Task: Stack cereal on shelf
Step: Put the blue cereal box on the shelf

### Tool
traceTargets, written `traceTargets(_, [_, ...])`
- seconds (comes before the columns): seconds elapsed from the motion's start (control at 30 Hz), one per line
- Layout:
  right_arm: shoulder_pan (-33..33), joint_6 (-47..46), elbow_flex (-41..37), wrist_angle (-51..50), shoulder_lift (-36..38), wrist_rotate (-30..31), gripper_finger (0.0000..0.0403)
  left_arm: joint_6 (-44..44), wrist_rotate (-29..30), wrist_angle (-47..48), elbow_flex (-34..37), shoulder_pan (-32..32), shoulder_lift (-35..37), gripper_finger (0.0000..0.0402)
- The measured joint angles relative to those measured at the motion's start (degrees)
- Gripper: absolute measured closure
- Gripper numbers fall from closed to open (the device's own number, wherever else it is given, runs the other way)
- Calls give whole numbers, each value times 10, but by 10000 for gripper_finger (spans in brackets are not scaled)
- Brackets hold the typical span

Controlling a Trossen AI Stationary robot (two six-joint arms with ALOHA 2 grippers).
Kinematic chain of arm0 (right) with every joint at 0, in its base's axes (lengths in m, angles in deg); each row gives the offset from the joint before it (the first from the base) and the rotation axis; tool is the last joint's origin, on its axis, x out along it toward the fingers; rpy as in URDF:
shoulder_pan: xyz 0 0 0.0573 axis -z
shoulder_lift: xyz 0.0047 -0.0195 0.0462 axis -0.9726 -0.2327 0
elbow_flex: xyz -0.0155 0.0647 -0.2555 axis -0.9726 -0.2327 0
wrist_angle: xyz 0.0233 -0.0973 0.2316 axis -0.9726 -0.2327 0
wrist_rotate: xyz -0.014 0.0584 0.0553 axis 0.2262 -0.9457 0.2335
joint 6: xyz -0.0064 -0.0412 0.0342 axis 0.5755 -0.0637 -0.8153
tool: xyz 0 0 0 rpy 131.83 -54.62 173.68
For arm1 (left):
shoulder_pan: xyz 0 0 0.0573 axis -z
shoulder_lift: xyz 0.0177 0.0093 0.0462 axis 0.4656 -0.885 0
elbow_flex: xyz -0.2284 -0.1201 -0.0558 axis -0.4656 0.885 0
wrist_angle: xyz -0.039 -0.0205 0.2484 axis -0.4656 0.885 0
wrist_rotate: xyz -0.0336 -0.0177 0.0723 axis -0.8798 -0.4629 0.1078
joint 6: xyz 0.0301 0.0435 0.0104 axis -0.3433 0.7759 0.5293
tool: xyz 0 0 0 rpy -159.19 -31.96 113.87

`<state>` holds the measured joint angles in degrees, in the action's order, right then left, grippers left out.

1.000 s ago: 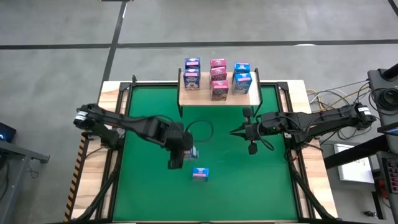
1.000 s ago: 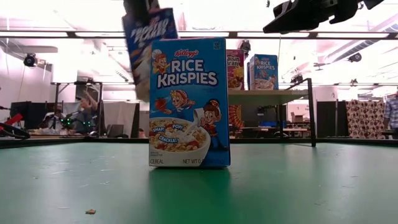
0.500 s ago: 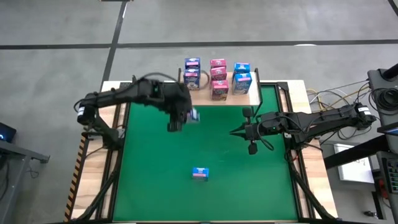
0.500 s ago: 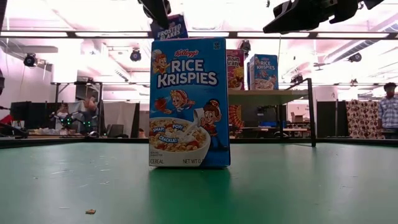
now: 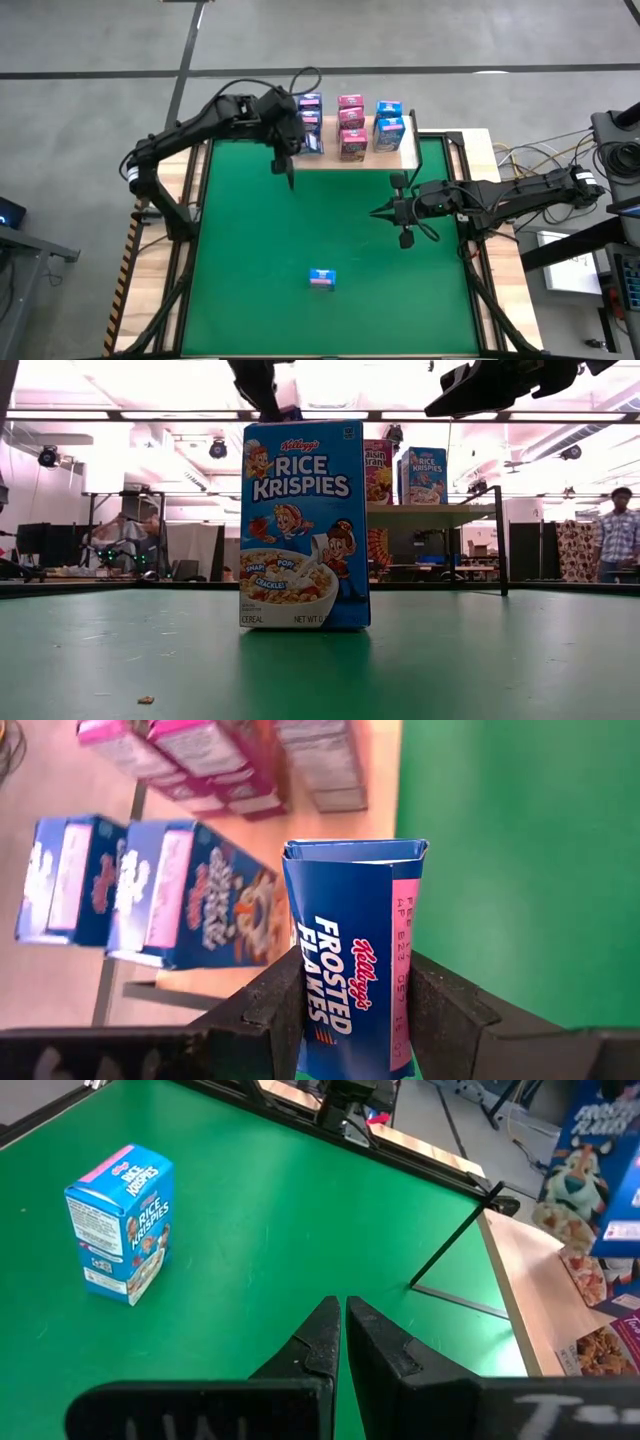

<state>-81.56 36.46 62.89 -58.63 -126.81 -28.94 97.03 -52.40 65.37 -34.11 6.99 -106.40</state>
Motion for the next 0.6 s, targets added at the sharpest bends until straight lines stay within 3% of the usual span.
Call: traceTargets(0.6, [0, 11, 0, 2, 0, 5, 390, 0, -15, -5, 0, -27, -56, 246])
